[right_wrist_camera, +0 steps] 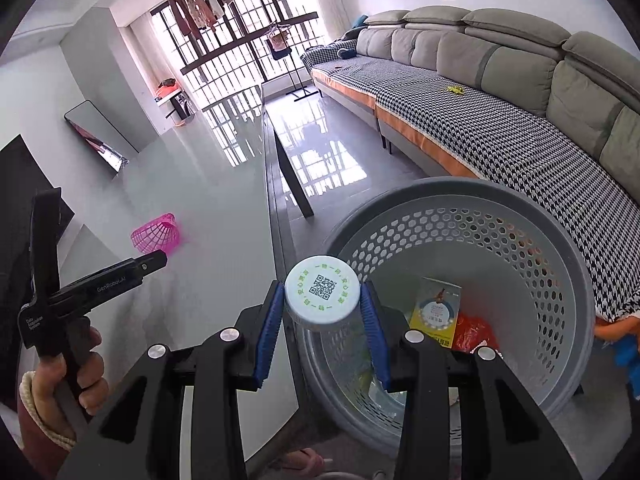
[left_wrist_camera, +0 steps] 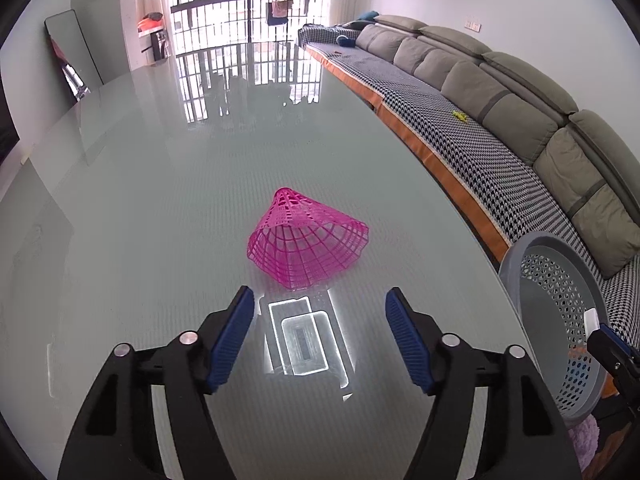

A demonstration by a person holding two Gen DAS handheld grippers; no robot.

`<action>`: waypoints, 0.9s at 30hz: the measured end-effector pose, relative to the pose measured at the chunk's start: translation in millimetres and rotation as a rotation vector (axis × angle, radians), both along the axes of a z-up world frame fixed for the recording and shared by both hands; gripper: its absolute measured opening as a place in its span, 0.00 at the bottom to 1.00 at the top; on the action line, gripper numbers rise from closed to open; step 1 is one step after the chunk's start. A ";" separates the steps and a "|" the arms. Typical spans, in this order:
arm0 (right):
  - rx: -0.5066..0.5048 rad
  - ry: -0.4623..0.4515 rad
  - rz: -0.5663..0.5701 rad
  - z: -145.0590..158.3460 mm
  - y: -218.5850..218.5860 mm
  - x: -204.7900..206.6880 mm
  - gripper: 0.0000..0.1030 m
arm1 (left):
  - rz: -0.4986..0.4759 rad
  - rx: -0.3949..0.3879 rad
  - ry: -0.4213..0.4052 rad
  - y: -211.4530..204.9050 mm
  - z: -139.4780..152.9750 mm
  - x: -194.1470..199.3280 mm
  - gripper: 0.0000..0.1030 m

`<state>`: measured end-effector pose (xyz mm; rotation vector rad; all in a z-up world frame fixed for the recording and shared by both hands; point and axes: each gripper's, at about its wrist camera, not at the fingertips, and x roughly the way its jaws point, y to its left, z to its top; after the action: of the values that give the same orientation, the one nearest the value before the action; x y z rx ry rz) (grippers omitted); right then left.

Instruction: Collect trash

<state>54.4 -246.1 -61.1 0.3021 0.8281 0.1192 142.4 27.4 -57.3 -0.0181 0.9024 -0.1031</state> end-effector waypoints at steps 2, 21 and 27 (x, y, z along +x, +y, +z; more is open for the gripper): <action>0.011 -0.001 -0.006 -0.9 -4.7 0.3 0.37 | -0.004 0.018 0.002 -7.1 0.1 3.3 0.69; 0.083 0.040 -0.039 -25.6 -34.6 10.5 0.37 | 0.156 0.076 0.027 -16.1 -12.2 66.2 0.72; 0.081 0.041 -0.039 -26.0 -32.5 12.3 0.37 | 0.133 0.070 0.023 -16.9 -9.7 56.4 0.71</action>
<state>66.7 -278.7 -87.1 0.3981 0.8589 0.1101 198.8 10.5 -67.0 -0.0143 0.9247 0.0526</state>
